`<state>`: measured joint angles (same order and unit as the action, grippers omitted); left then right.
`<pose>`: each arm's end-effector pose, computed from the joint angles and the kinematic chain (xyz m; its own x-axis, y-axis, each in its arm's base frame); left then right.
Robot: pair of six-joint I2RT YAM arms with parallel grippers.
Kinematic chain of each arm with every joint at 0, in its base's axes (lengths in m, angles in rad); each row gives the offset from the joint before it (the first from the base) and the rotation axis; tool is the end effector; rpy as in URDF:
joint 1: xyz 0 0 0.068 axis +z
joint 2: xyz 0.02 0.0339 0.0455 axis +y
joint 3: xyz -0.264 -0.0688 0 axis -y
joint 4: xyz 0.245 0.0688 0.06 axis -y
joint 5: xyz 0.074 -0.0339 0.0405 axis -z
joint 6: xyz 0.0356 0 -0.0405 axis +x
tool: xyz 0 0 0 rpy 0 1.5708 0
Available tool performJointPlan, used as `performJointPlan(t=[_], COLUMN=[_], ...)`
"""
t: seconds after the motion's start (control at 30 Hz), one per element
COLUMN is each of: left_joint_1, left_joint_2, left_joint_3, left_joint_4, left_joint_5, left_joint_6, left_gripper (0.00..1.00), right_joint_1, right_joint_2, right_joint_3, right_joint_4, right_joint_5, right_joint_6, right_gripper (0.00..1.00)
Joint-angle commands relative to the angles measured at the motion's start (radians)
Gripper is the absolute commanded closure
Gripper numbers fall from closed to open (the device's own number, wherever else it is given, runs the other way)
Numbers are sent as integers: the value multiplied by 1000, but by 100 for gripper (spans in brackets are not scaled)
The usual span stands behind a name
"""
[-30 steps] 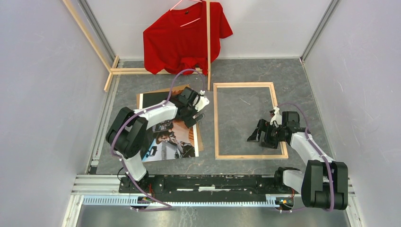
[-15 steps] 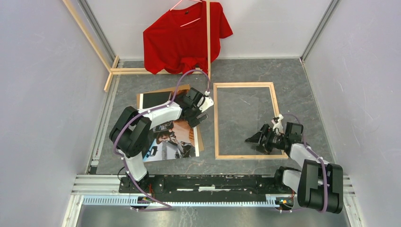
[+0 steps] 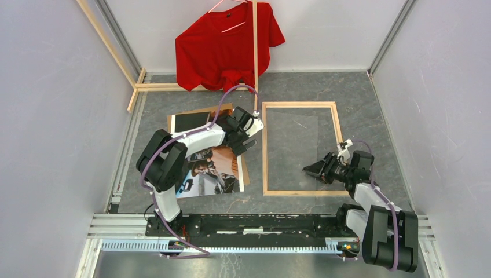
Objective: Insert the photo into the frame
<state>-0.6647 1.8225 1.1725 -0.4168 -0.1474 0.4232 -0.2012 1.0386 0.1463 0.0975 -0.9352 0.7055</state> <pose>0.2943 -0.2240 0.1730 -0.4008 0.8302 -0.3875 0.7885 0.5280 0.3156 0.1558 -0.0025 0.1200 -0.8136 0.5588 -0.1608 0.1233 0.4361 0.8914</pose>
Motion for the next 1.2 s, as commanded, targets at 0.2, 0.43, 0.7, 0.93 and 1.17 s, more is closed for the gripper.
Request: performJointPlan(t=[0.2, 0.43, 0.7, 0.93, 1.17], left_joint_1=[-13, -13, -15, -15, -15], left_joint_2=[20, 30, 60, 59, 64], left_joint_3=[51, 65, 83, 88, 76], left_joint_4=[-14, -22, -21, -20, -20], left_joint_5=[35, 49, 63, 62, 61], left_joint_6=[-33, -36, -53, -50, -49], left_gripper=[0, 0, 0, 0, 0], right_joint_1=[-3, -1, 8, 44, 90], right_joint_2=[-93, -2, 21, 74, 109], right_joint_3=[179, 151, 141, 154, 173], right_joint_4=[-24, 70, 70, 82, 104], right_joint_5=[156, 40, 15, -19, -4], right_joint_6=[-35, 4, -15, -9, -7], right_gripper=[97, 83, 73, 55, 49])
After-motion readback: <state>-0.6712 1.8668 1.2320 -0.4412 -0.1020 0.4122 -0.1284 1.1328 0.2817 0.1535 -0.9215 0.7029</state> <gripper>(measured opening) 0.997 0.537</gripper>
